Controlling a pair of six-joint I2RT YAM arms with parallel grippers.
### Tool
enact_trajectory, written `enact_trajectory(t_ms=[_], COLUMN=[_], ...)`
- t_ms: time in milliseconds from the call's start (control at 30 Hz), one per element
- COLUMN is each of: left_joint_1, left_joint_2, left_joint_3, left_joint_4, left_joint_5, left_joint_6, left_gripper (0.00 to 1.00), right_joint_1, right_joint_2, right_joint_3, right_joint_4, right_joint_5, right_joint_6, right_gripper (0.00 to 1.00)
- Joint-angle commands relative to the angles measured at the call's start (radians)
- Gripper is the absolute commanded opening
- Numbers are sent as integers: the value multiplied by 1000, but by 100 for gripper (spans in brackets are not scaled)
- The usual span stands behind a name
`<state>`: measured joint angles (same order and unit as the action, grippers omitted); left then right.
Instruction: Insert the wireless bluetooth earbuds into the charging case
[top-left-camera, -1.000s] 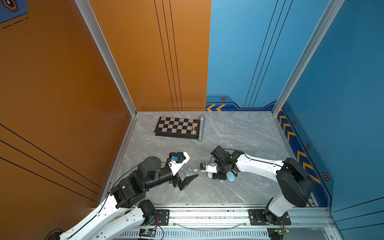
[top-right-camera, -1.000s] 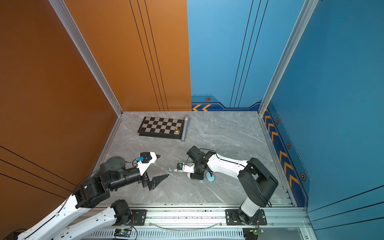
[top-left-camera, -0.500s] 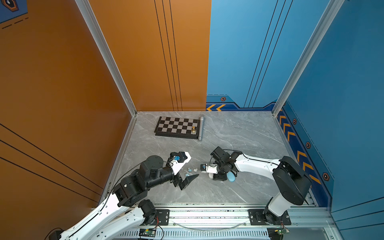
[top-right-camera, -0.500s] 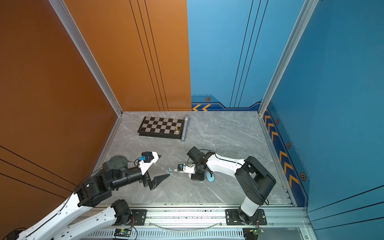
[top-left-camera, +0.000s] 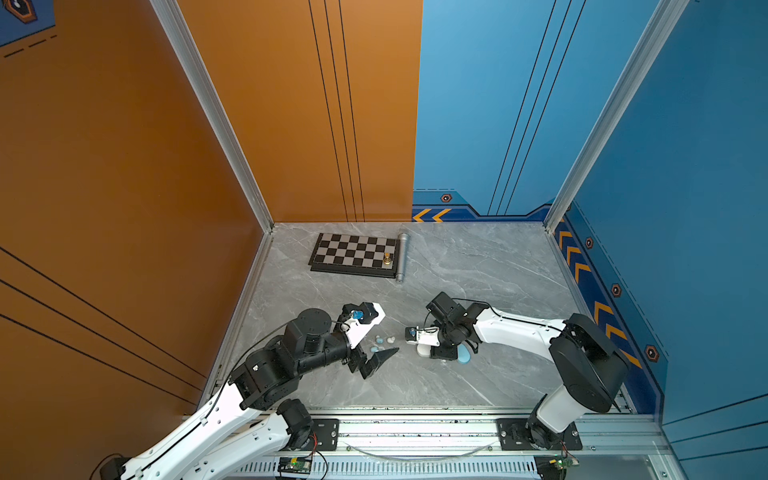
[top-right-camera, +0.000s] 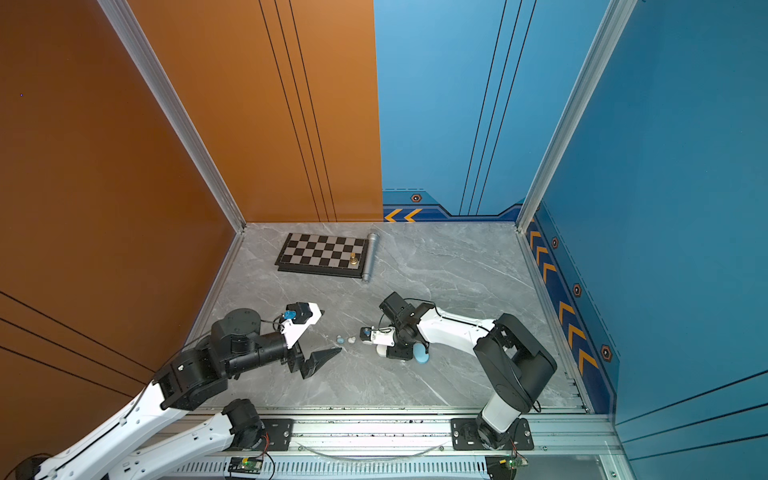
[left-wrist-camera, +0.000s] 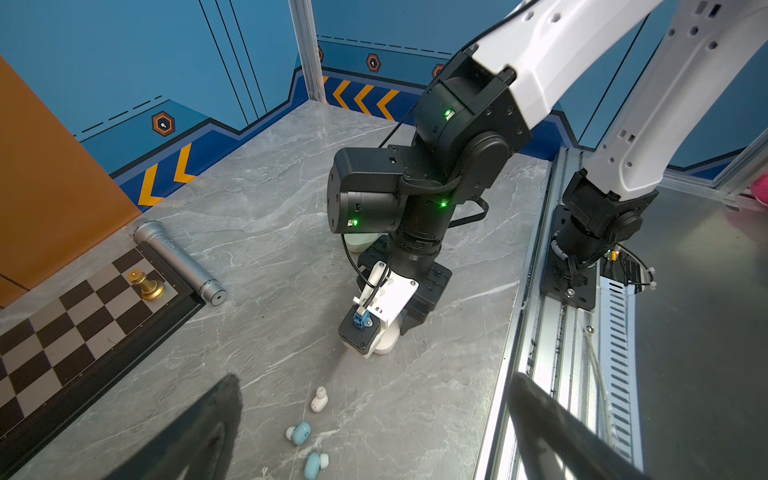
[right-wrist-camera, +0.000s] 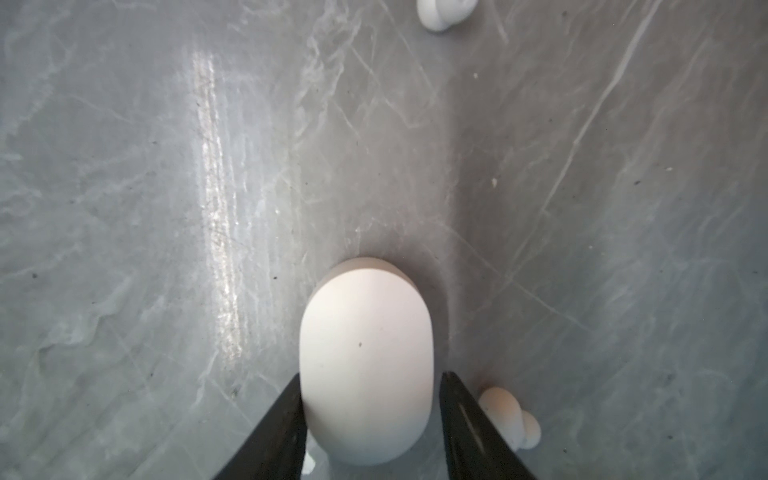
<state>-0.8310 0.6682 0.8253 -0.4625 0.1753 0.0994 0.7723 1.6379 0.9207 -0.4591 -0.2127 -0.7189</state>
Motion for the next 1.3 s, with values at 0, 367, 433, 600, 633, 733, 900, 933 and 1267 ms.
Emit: enact_trajectory(t_ms=[0, 367, 433, 600, 633, 733, 900, 933, 1267], left_joint_1=[11, 12, 12, 11, 10, 10, -2, -6, -32], left_joint_2=[0, 12, 26, 69, 76, 93, 134, 142, 204], left_joint_3=[27, 34, 41, 58, 58, 44, 35, 34, 52], left_joint_4=[-12, -10, -11, 12, 26, 91, 194, 213, 238], left_joint_5=[11, 49, 70, 141, 162, 206, 248, 260, 352], left_joint_6=[17, 28, 42, 75, 78, 72, 42, 36, 13], left_gripper=[100, 96, 95, 93, 92, 89, 82, 82, 74], right_joint_1=[2, -10, -26, -59, -60, -58, -56, -55, -44], right_joint_2=[-11, -174, -236, -371, -394, -452, -500, -508, -502], right_joint_3=[3, 38, 70, 168, 184, 210, 252, 258, 335], right_joint_4=[1, -86, -151, -322, -346, -388, -421, -422, -421], right_joint_5=[-20, -111, -177, -381, -414, -487, -585, -594, -581], right_joint_6=[-12, 33, 41, 90, 104, 153, 241, 257, 278], right_gripper=[45, 29, 28, 27, 26, 24, 23, 23, 20])
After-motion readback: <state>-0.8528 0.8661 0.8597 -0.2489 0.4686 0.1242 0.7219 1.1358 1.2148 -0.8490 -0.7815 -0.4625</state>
